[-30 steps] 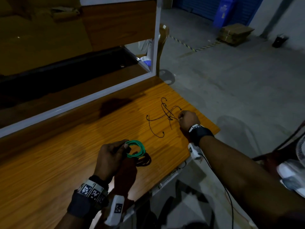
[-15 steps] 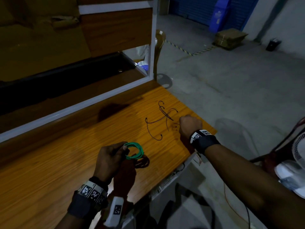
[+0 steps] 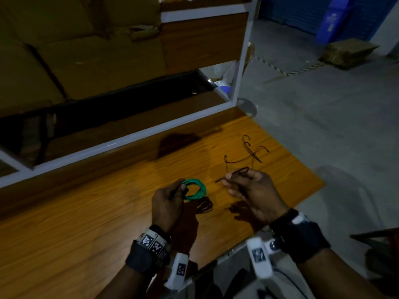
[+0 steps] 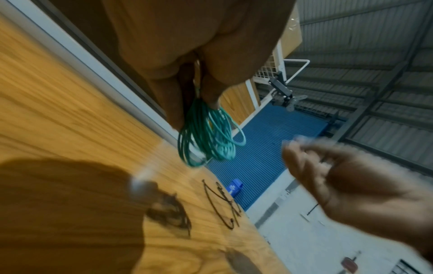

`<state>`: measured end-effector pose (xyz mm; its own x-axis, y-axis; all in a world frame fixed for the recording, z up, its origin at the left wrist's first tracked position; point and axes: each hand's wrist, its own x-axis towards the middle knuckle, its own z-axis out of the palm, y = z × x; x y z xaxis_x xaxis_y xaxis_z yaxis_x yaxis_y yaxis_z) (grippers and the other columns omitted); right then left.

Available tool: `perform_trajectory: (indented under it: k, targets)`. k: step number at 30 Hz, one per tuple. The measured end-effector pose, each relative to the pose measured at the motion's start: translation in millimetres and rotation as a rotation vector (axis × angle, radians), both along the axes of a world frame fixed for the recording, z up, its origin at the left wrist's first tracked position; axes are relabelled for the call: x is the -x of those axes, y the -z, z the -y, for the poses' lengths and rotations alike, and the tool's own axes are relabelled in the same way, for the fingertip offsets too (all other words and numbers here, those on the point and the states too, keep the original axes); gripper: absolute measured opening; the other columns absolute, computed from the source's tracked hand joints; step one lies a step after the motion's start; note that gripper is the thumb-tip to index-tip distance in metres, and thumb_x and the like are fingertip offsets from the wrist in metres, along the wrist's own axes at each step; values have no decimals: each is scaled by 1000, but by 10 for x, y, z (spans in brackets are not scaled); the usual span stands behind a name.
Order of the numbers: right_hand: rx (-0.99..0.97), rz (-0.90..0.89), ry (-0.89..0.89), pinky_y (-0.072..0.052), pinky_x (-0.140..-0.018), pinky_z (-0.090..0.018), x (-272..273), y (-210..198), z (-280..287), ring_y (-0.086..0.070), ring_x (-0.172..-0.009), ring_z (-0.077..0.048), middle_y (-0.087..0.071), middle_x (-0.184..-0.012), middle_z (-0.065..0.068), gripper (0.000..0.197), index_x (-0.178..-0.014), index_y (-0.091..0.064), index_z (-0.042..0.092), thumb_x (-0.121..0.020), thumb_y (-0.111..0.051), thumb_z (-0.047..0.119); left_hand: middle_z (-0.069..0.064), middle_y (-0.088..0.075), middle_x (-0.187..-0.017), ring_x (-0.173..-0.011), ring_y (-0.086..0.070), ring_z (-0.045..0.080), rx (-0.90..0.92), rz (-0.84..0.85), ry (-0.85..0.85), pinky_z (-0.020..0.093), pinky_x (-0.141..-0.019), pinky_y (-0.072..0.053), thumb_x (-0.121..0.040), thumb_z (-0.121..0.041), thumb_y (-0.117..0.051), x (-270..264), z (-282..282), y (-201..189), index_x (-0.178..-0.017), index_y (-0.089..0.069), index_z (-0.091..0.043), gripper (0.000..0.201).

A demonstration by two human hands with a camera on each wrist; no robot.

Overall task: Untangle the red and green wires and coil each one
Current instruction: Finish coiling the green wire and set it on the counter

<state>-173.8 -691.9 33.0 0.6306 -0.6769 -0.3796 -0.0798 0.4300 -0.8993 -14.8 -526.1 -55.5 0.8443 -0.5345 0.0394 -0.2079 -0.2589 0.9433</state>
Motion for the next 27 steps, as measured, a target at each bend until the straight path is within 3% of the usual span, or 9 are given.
perform_trajectory:
  k: [4,8,12,17,19,21,22,24,27]
  targets:
    - [-176,93,140,-61,-68,-27,-265,188,-466,-77,-91,-27,-77,-90,-16,5,-86,-69,1,-89,-72,0,10,-75,-114,-99,-74,17,26,115,-122,26,-79,-61,-100,-20,-66,-20,-55,28,-126,-71,-9,29]
    - [-255,78,209,-62,-74,-32,-478,292,-728,-77,-91,-26,-79,-90,-12,7,-91,-66,2,-89,-73,0,13,-76,-113,-98,-74,21,85,129,-217,29,-79,-60,-99,-20,-67,40,-44,-3,-126,-71,-10,29]
    - [-267,48,232,-57,-66,-29,-631,367,-870,-77,-91,-22,-79,-92,-9,10,-95,-70,7,-87,-77,6,7,-73,-117,-106,-70,13,197,66,-320,24,-84,-60,-98,-16,-68,95,-57,-91,-125,-70,-17,27]
    - [-325,3,280,-37,-52,-30,-830,547,-938,-54,-64,-16,-65,-72,-2,31,-106,-75,8,-79,-86,19,7,-75,-116,-105,-72,11,212,61,-319,22,-83,-60,-97,-17,-70,174,-100,-103,-124,-71,-17,27]
    - [-367,-15,250,-38,-51,-31,-889,595,-963,-50,-63,-15,-61,-74,-2,35,-108,-76,11,-78,-87,26,6,-75,-117,-104,-72,7,195,48,-309,22,-84,-60,-96,-19,-70,207,-108,-95,-125,-72,-16,29]
    - [-410,-2,197,-54,-62,-39,-935,614,-1009,-58,-80,-18,-68,-89,-3,39,-108,-77,15,-75,-87,34,6,-75,-118,-106,-72,6,221,-3,-299,31,-87,-61,-96,-20,-71,206,-107,-92,-124,-72,-15,29]
    - [-429,14,178,-58,-79,-48,-951,615,-1036,-61,-96,-21,-72,-103,-5,45,-109,-78,17,-71,-88,40,4,-75,-117,-107,-72,9,251,-43,-285,35,-89,-62,-95,-19,-71,200,-105,-109,-123,-73,-14,28]
    - [-450,45,155,-51,-101,-58,-964,608,-1059,-57,-119,-27,-72,-122,-3,61,-113,-77,21,-60,-88,48,-3,-76,-112,-108,-73,13,297,-113,-249,42,-91,-61,-95,-16,-72,169,-97,-151,-120,-74,-15,25]
    - [-464,104,112,-51,-99,-52,-967,622,-1043,-54,-127,-27,-71,-128,-1,77,-119,-75,22,-52,-92,54,-18,-76,-99,-104,-73,9,331,-180,-205,38,-91,-61,-93,-9,-72,117,-92,-256,-116,-75,-18,24]
